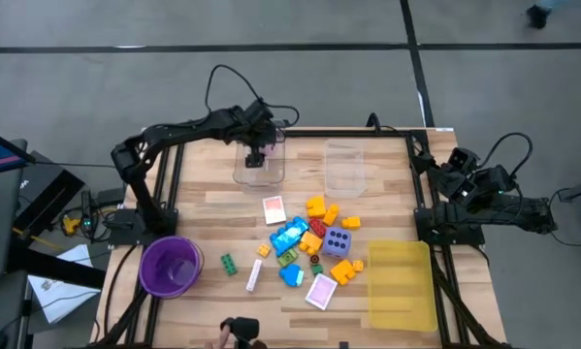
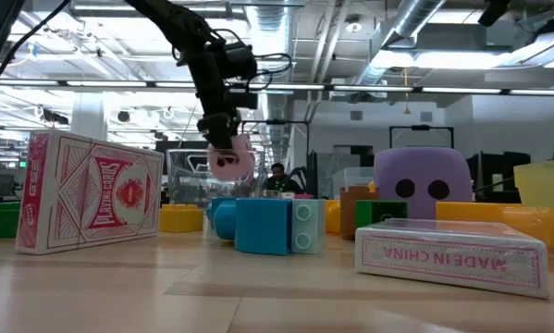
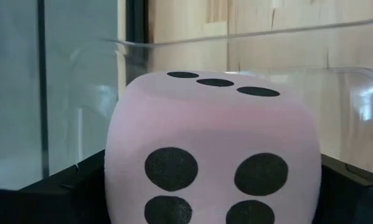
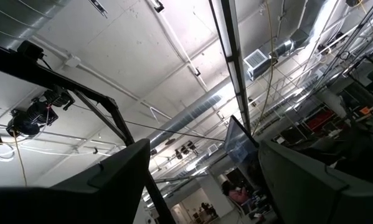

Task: Pick & Place Toys
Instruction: Put the pink dice into the left transparent bin

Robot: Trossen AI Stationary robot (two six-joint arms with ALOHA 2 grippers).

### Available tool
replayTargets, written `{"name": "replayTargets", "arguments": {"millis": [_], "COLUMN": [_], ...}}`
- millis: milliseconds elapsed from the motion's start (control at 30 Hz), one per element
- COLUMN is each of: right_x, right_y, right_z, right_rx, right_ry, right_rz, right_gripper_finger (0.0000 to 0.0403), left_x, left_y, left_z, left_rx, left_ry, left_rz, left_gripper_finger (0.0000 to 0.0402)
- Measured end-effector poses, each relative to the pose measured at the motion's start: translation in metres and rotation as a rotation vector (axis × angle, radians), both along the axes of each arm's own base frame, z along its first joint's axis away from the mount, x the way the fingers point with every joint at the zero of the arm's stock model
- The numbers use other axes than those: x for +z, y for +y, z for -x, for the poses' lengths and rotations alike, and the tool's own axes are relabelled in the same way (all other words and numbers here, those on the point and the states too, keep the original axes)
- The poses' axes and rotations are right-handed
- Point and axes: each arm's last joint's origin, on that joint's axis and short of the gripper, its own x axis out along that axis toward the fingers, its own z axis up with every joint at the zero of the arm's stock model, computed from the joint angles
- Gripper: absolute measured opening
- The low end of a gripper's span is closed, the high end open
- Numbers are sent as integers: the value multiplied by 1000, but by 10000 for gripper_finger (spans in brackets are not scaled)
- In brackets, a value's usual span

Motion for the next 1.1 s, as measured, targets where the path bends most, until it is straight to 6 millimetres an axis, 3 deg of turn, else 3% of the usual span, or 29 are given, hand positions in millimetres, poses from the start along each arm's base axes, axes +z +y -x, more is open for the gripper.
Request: {"name": "replayTargets", "arguments": {"millis": [167,500,1100], "right_x": [0,0,0], "right_y": [0,0,0], "right_z": [0,0,0], "right_rx": [3,3,3], "right_ry": [0,0,1], "right_rz": [-4,-4,-4], "right_gripper_finger": [293,293,293], "left_x": [-12,-11,-9], "left_y": [7,17,19], "left_z": [-1,5,3], "left_rx": [17,39,42], "left_ry": [34,33,7], "left_rz": [4,-18,-39], "left_gripper_finger": [368,369,373]}}
